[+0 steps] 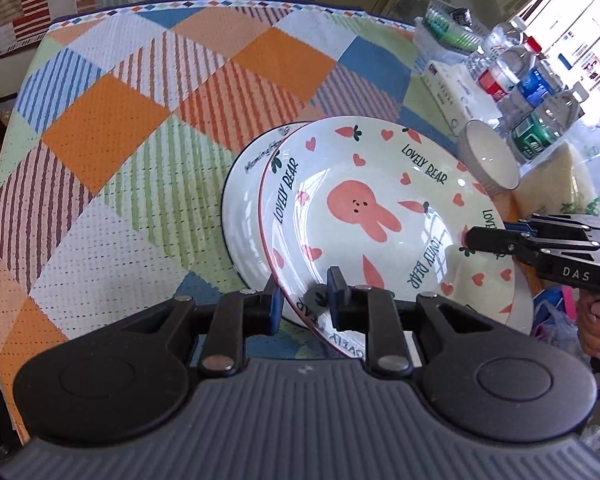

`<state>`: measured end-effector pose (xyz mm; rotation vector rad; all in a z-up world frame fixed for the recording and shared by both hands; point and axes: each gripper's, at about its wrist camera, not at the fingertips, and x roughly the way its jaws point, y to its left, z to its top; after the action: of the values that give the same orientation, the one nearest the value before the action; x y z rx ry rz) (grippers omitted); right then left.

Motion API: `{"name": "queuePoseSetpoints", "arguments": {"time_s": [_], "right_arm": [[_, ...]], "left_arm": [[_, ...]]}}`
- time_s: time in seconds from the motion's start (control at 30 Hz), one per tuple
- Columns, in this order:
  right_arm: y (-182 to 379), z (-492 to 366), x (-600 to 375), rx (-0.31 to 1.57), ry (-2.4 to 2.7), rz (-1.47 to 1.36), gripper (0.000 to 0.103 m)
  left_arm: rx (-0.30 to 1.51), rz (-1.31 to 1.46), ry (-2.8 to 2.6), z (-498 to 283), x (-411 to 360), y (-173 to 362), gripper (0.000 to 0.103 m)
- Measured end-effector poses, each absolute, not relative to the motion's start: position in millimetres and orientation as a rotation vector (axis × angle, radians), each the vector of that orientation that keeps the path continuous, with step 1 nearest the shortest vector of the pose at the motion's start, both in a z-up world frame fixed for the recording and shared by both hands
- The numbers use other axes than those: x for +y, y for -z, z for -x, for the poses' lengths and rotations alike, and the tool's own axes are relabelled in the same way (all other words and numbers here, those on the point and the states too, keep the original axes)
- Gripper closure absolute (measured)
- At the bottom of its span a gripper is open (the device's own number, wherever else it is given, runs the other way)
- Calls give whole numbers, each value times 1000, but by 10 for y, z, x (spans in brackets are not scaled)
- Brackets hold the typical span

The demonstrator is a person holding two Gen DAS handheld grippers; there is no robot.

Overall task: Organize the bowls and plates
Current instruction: 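Carry the bunny-print plate with both tools and lower it onto the white plate, then open both tools and withdraw them from the plate stack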

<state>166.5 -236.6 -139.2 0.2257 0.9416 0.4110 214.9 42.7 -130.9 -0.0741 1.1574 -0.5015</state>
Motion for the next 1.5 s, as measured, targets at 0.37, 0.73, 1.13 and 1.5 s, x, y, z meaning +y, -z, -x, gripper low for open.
{"name": "queuePoseSetpoints", "arguments": {"time_s": [0.37, 0.73, 1.13, 1.5], "right_arm": [[1697, -1879, -2234, 1009, -424, -181, 79], [1674, -1879, -2019, 1011, -386, -85, 77], [1659, -1872, -1818, 983, -269, 121, 71], [1308, -1540, -1842, 937, -191, 146, 57]], "left_arm": [[1144, 2, 479, -2249, 364, 1641, 76], [1174, 18, 429, -2361, 424, 1791, 72], [1160, -51, 388, -2319, 251, 1780, 74], [1116, 27, 369, -1908, 302, 1201, 75]]}}
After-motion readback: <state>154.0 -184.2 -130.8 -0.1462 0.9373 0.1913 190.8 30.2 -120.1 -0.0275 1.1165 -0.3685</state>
